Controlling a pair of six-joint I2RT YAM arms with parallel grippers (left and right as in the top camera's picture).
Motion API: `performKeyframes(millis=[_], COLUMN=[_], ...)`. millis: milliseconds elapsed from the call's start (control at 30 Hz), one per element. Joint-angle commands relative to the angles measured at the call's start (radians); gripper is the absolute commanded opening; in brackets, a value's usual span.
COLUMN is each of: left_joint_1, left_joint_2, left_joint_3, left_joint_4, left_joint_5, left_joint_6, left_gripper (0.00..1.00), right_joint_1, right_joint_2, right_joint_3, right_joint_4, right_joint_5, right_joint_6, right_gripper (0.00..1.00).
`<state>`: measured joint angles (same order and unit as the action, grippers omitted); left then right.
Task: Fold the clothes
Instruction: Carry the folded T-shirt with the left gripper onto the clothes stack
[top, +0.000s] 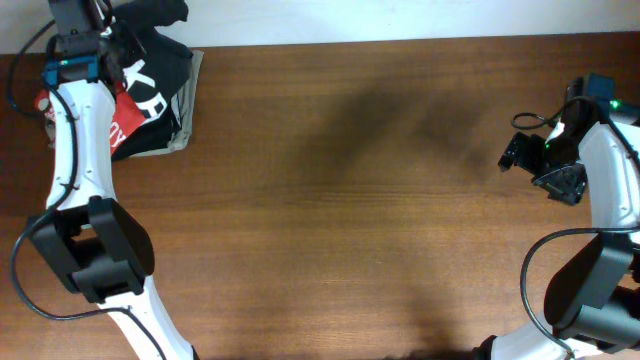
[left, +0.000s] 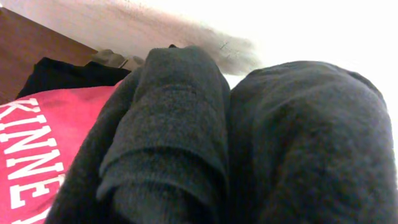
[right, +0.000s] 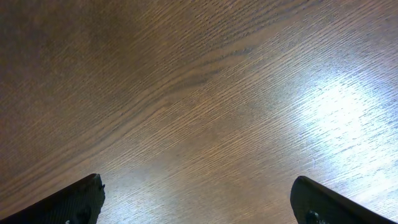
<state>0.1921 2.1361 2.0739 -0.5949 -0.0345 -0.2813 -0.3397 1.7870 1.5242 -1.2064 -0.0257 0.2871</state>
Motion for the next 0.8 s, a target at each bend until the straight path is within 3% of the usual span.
performKeyframes(millis=[0, 400, 433, 533, 567, 767], left_joint_1=[0.012, 0.13, 0.146, 0.174, 0.177, 0.242], left_joint_2=[0.002, 0.101, 0.105, 0.123, 0.126, 0.126], left_joint_3=[0.031, 0.003, 0.003, 0.003, 0.003, 0.055], left_joint_4=[0.036, -0.063, -0.074, -0.117, -0.129, -0.165], left_joint_5=[-0.037, -0.041, -0.041, -0.042, -0.042, -0.053], left_joint_6=[-0.033, -0.071, -0.07, -0.07, -0.07, -0.07], left_gripper=[0.01, 0.07, 0.11, 0.51, 0.59, 0.58], right_joint_1=[-0.001, -0.001, -0.001, -0.001, -0.001, -0.001], right_joint_2=[-0.006, -0.006, -0.006, -0.006, -0.006, -0.006], right_joint_3=[0.017, 0.017, 0.017, 0.017, 0.017, 0.017], right_joint_4=[-0.001, -0.001, -0.001, -0.001, -0.001, -0.001], right_joint_5=[0.012, 0.012, 0.012, 0.012, 0.012, 0.012], right_joint_6=[0.006, 0.006, 0.006, 0.006, 0.006, 0.006], right_gripper=[0.99, 0.99, 0.99, 0.99, 0.99, 0.99])
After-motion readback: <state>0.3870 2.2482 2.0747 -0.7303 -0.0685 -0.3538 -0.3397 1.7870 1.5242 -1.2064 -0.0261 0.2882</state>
